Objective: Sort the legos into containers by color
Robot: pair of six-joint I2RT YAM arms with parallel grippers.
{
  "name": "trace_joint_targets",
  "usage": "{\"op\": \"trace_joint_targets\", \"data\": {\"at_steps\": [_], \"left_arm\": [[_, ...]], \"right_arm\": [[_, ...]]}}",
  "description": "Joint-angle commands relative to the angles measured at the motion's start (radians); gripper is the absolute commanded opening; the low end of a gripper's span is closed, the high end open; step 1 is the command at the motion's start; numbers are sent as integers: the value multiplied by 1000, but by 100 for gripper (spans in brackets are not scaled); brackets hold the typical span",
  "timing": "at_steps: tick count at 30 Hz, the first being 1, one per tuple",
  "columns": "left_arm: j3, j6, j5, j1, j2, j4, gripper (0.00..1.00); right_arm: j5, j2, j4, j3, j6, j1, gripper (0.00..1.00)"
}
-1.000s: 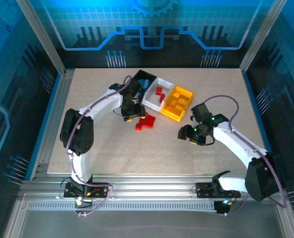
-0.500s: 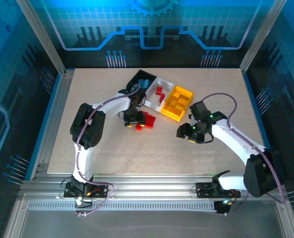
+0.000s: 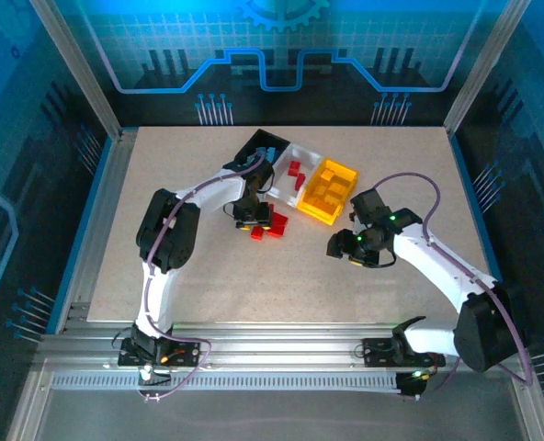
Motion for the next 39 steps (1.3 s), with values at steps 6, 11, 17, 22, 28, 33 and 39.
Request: {"op": "trace_joint_targets", "data": {"at_steps": [6,11,17,22,28,33,39], "left_arm": [[-141,-19,-29,-39,-34,15,58],[-162,-20,-43,-39,-50,18,57],[-133,-4,-48,-41,-26,21,50],[-88,-8,-34,-38,-1,12,36],[-134,-76,1,-37,-70,14,35],[-183,-227,118,-30,-201,77,35],[-17,-328,216,1,-176,89,34]], "right_arm": [[18,-32,-5,-18,33,26,64],[23,-39,2,-19,38,32,64],[25,-36,-2,-19,37,39,64],[32,-33,-5,-15,39,49,64],[35,-40,-1,-19,40,50,64],[33,-51,7,-19,38,51,64],[17,-67,12,-52,22,49,65]]}}
